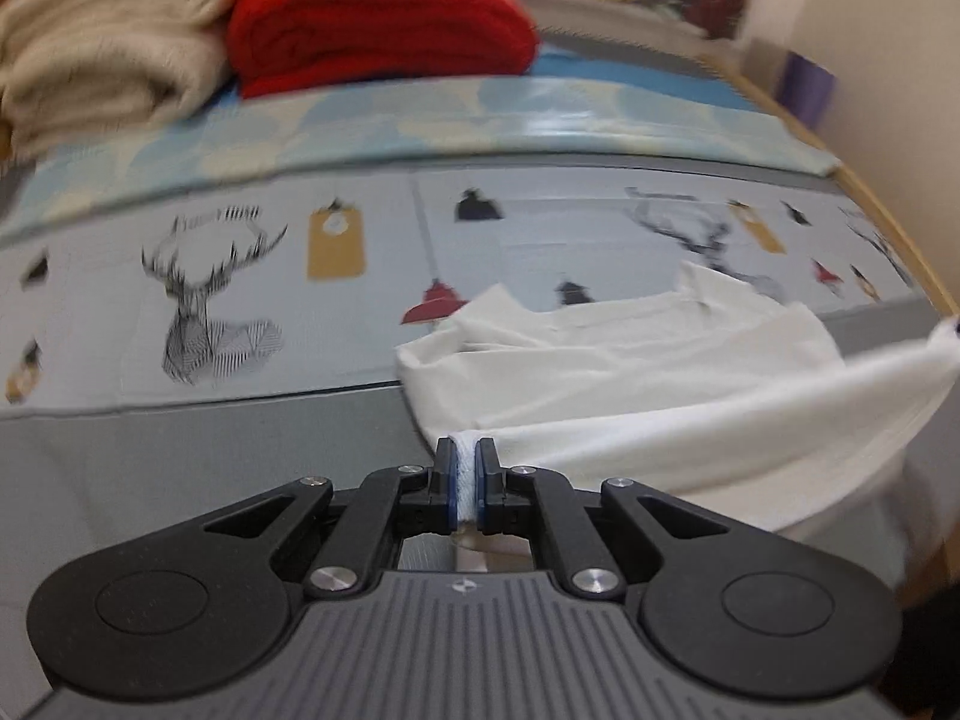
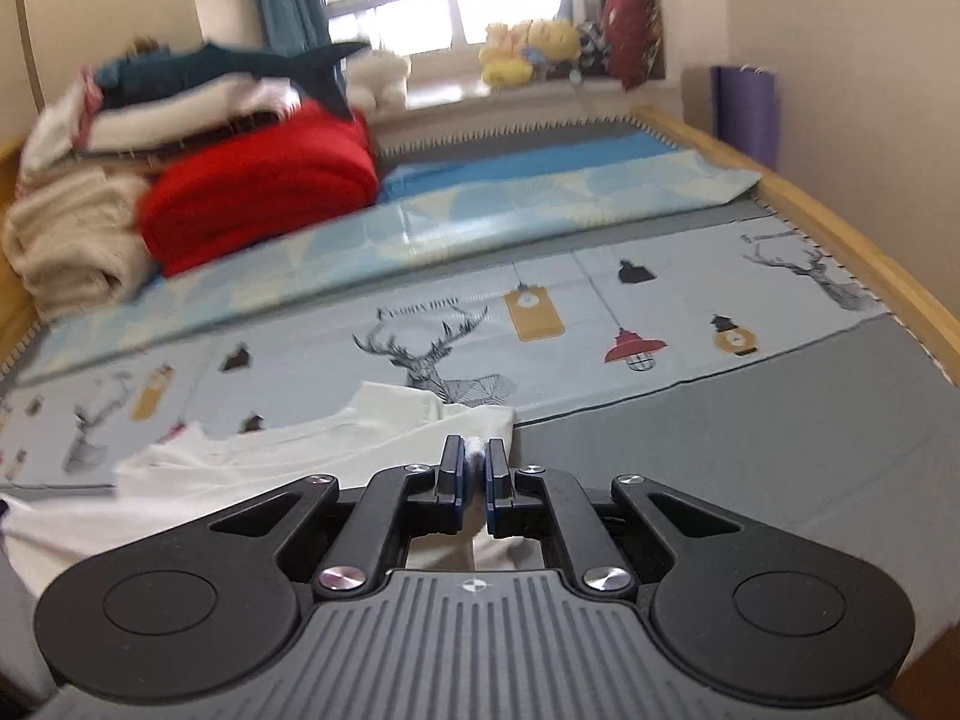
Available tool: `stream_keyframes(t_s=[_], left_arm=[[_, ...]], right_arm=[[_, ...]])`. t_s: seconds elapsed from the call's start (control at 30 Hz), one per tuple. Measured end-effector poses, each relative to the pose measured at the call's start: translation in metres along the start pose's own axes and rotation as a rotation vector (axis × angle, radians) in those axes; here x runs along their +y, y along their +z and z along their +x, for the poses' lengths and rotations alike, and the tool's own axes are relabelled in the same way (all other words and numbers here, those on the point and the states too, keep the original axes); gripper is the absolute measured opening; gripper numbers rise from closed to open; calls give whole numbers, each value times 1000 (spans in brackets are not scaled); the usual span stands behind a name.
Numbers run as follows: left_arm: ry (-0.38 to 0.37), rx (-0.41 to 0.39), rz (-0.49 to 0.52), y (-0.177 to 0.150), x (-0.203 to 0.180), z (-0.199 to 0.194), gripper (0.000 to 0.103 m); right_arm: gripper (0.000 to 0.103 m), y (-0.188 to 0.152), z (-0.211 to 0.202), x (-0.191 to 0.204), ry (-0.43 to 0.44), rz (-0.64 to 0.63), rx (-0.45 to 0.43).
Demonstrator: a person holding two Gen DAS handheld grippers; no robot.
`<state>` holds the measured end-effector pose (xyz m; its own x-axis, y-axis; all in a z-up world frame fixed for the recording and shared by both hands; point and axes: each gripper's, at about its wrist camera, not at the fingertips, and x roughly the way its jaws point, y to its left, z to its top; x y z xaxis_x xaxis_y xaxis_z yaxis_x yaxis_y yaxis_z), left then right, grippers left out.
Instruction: Fold small clothes
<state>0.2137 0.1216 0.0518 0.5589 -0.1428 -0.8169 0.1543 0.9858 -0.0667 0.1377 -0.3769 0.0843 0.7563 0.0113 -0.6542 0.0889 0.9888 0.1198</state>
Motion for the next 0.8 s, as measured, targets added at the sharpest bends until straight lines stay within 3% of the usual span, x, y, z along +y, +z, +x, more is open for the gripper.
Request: stream_keyframes(t_s=[0.1,0.2,0.37,0.47,0.53,0.63,0.8], left_arm=[[5,71,-122,1,20,35,6],[21,55,-126,16,20,48,6],[64,116,-144,29,21,85,10],[116,54,-211,38,31,85,12],[99,22,-266,41,41,82,12],[75,48,-267,41,47,86,12],[96,127,-221,35,49,97,12]], right_arm=[[6,7,45,2,-30,-8,66],[6,7,79,11,-41,-25,133],[6,19,123,11,-54,22,168],[8,27,144,3,-61,118,164],[9,33,148,-4,-100,168,118],[13,35,151,-14,-110,191,95],[13,32,156,-26,-74,177,114]])
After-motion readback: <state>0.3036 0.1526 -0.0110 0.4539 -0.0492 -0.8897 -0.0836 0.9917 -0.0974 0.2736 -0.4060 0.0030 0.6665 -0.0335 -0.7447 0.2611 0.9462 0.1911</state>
